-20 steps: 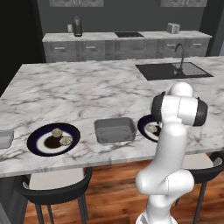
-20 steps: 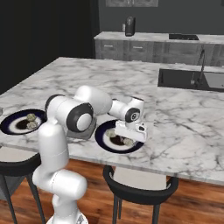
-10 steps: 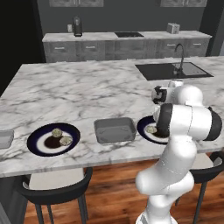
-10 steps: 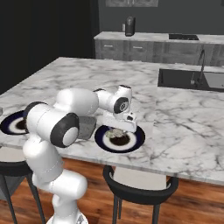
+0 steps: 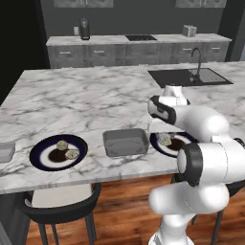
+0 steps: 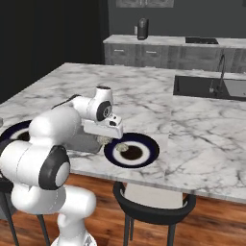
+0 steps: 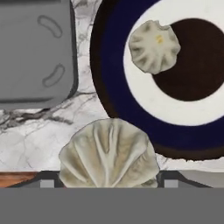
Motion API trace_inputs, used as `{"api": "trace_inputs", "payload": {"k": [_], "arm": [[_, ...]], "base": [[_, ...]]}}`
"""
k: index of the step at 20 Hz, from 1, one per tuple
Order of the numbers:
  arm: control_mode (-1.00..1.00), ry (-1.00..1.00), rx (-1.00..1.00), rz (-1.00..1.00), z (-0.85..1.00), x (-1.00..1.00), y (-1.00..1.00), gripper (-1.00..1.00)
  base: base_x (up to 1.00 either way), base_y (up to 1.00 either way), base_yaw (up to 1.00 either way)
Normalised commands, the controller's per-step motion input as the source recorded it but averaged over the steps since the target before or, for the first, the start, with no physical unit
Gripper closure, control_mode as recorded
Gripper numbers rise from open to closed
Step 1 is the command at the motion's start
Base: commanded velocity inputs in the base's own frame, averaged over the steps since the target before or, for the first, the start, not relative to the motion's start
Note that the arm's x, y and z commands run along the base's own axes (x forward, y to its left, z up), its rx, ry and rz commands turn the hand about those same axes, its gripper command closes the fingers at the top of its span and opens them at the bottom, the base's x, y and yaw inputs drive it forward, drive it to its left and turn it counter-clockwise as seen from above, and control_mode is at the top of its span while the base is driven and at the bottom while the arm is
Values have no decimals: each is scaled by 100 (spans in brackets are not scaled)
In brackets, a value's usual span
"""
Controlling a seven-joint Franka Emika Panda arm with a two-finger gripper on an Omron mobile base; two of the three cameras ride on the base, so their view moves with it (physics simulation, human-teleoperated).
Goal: Place two dumplings into each of the tupperware containers and then place the containers in the fridge.
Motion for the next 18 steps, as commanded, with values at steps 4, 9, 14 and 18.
{"api": "trace_inputs", "payload": {"k": [4,9,14,18], "arm": [[-100,-14,0,4,7,33,77,100],[-100,-13,2,4,1,71,46,100],[-100,0,0,0,-2,65,28,100],[-100,0,0,0,-45,45,31,100]], "base": [[0,0,0],[0,0,0],[0,0,0],[0,0,0]]}}
